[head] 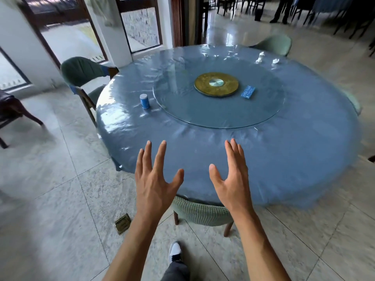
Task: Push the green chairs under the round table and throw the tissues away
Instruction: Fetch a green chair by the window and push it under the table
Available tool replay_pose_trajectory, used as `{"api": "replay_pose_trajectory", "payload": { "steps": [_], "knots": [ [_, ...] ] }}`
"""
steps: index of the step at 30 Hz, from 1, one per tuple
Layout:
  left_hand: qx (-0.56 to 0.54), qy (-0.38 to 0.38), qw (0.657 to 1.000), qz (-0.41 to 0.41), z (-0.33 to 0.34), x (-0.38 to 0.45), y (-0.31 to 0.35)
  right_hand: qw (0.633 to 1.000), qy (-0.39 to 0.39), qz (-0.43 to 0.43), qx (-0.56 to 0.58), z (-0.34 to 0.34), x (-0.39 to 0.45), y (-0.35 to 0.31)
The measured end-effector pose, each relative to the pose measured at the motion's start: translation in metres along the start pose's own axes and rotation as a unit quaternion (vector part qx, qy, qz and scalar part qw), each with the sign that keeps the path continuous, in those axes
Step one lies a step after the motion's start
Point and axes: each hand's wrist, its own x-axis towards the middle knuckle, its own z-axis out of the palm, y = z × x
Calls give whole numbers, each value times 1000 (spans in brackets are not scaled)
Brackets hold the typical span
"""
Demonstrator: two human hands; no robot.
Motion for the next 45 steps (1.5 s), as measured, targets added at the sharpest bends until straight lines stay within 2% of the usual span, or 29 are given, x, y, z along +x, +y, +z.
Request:
{"api": "replay_pose_trajectory", "payload": {
  "steps": [9,21,33,45],
  "knots": [
    [-3,37,997,-74,-39,6,-49,995,-86,-47,31,66,15,-45],
    [18,100,982,-157,-120,45,-189,975,-176,-121,66,223,47,-149],
    [36,131,971,-196,-197,86,-309,962,-200,-173,72,348,68,-245],
    [29,148,962,-229,-201,154,-384,949,-245,-186,70,444,121,-273]
  ]
}}
